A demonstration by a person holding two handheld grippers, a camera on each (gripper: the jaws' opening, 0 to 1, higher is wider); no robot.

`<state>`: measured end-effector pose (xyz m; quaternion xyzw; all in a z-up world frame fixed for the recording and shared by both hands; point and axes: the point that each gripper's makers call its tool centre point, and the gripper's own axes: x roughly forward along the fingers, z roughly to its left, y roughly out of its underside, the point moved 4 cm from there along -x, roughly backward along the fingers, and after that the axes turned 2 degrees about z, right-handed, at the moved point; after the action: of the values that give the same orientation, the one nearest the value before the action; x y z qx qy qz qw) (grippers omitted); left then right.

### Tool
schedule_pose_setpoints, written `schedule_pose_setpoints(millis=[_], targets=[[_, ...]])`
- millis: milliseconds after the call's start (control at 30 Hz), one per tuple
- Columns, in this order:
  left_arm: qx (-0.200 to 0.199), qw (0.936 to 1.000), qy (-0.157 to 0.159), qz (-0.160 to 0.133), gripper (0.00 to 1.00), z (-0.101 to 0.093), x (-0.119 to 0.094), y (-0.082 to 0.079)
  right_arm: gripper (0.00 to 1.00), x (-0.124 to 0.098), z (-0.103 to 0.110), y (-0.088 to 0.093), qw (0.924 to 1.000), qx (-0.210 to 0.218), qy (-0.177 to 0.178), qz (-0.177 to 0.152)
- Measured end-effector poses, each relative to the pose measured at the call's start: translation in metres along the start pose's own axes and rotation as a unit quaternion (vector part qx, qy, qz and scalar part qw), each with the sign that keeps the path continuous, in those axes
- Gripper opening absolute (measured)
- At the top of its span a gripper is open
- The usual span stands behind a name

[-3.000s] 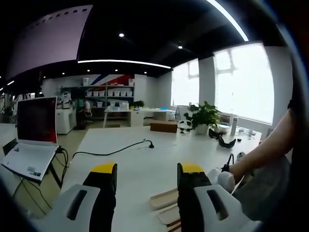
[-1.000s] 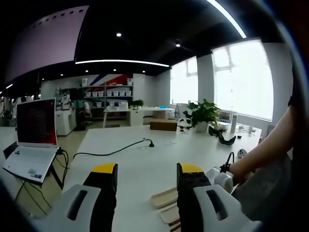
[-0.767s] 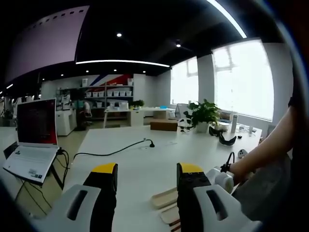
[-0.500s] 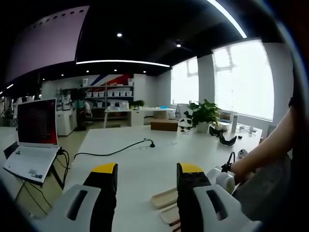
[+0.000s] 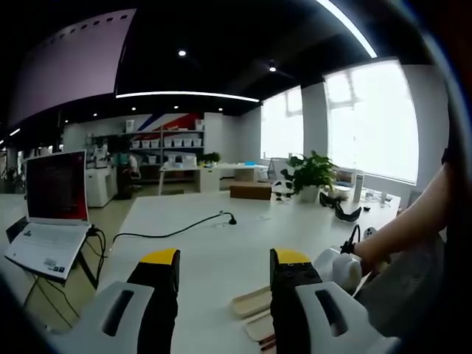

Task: Arrange the utensils inside the cutlery case until each visible utensil rests in its matching compartment.

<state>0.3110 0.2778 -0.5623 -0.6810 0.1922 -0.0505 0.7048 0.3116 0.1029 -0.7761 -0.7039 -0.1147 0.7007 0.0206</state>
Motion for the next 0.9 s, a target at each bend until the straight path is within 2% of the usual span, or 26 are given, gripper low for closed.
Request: schedule_pose_setpoints(millis=[267, 900], targets=[[0.001, 1.0000, -0.002, 0.001, 0.50, 0.001, 0.000, 0.000, 0.00, -0.005, -0.004, 0.003, 0.9999, -0.001, 0.011, 0.001], [0.015, 0.9996, 0.002, 0.025, 0.49, -0.002, 0.002, 0.006, 0.00, -0.013, -0.012, 0.008, 0.9996, 0.018, 0.020, -0.013]])
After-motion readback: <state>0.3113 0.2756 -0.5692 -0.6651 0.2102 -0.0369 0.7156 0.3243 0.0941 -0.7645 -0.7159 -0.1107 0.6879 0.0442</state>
